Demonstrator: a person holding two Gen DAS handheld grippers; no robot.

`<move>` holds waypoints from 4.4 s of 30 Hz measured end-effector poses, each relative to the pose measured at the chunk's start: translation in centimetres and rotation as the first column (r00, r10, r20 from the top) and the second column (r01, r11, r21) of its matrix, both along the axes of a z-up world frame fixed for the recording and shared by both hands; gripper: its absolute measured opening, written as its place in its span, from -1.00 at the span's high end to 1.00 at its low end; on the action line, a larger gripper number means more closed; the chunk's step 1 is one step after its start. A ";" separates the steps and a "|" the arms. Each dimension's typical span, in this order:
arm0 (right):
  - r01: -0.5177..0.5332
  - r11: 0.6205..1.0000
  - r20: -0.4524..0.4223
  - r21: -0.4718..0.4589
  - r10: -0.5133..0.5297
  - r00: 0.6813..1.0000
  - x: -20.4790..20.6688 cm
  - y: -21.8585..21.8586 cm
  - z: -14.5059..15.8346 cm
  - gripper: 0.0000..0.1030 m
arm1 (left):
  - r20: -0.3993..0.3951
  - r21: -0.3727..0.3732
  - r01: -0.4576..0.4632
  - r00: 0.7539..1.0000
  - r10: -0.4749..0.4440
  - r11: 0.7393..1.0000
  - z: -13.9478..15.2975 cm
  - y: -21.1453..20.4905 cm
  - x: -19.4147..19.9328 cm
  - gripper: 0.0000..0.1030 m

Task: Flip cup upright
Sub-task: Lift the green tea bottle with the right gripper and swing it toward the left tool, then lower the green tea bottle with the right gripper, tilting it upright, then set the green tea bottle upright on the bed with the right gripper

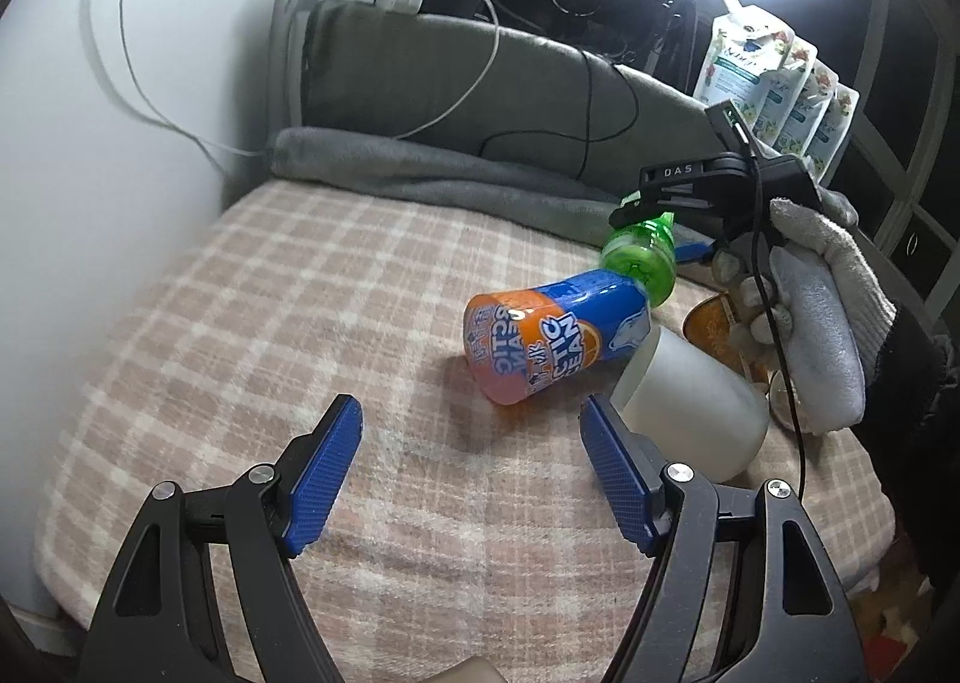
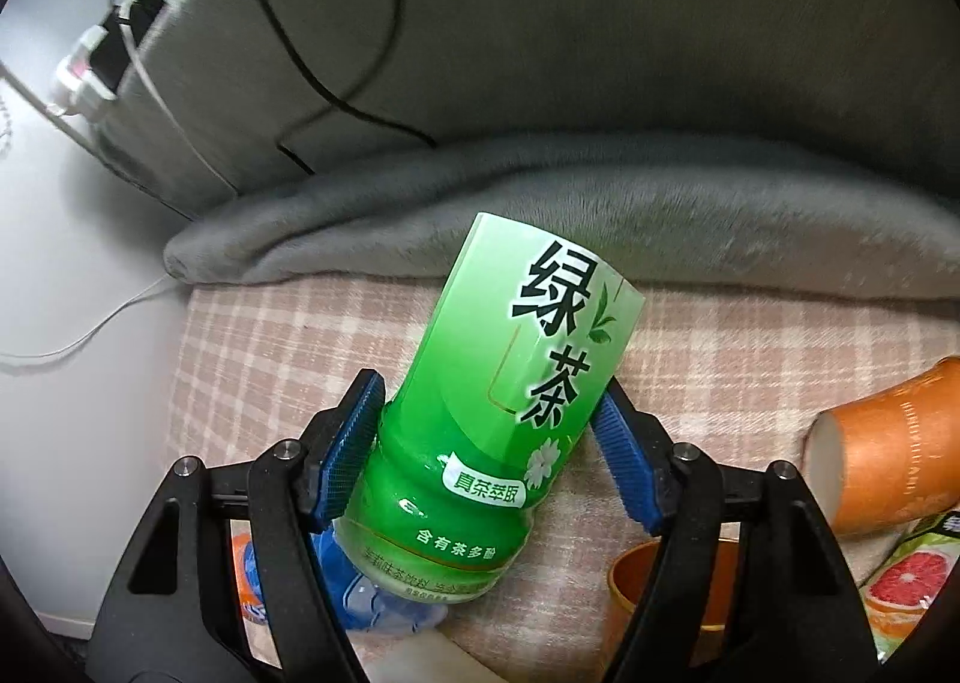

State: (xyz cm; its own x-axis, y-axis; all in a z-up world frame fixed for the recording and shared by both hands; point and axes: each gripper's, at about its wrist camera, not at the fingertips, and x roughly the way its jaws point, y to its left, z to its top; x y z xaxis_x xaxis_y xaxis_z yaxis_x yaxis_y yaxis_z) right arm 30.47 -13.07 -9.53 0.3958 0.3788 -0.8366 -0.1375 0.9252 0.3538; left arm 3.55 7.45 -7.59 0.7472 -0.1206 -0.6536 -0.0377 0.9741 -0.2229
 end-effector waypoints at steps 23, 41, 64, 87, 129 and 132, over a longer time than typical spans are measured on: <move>-0.009 1.000 0.285 0.030 0.000 0.958 -7.5 -5.1 7.8 -0.41 | 0.052 0.050 0.038 0.998 -0.040 0.998 1.7 -2.6 -1.6 -0.44; -0.233 0.972 0.226 -0.024 0.232 0.946 -20.6 -9.3 7.6 -0.41 | 0.046 0.047 0.130 0.990 -0.133 0.990 1.9 -5.8 -2.6 -0.44; -0.309 0.951 -0.010 -0.004 0.309 0.951 -22.9 -8.0 -1.0 -0.42 | -0.072 -0.061 0.253 0.964 -0.257 0.965 0.2 -9.0 -1.1 -0.44; -0.159 0.985 0.124 0.063 0.150 0.981 -26.0 -12.9 0.8 -0.60 | -0.193 -0.283 0.361 0.886 -0.421 0.889 -1.2 -11.0 2.1 -0.42; 0.085 0.987 0.132 0.138 -0.103 0.986 -30.3 -20.8 -0.6 -0.60 | -0.324 -0.490 0.355 0.774 -0.544 0.797 -5.0 -16.2 7.3 -0.14; 0.092 0.986 0.129 0.140 -0.110 0.986 -30.3 -20.9 -0.7 -0.60 | -0.321 -0.485 0.359 0.775 -0.544 0.797 -4.9 -16.3 7.3 -0.13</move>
State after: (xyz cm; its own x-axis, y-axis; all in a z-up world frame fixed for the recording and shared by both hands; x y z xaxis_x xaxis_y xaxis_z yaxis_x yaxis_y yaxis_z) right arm 0.16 -33.96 -10.19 0.5439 0.4355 -0.7173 -0.1012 0.8826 0.4591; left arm 10.87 -8.88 -12.53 0.1961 -0.6735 -0.7127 0.2043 0.7390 -0.6420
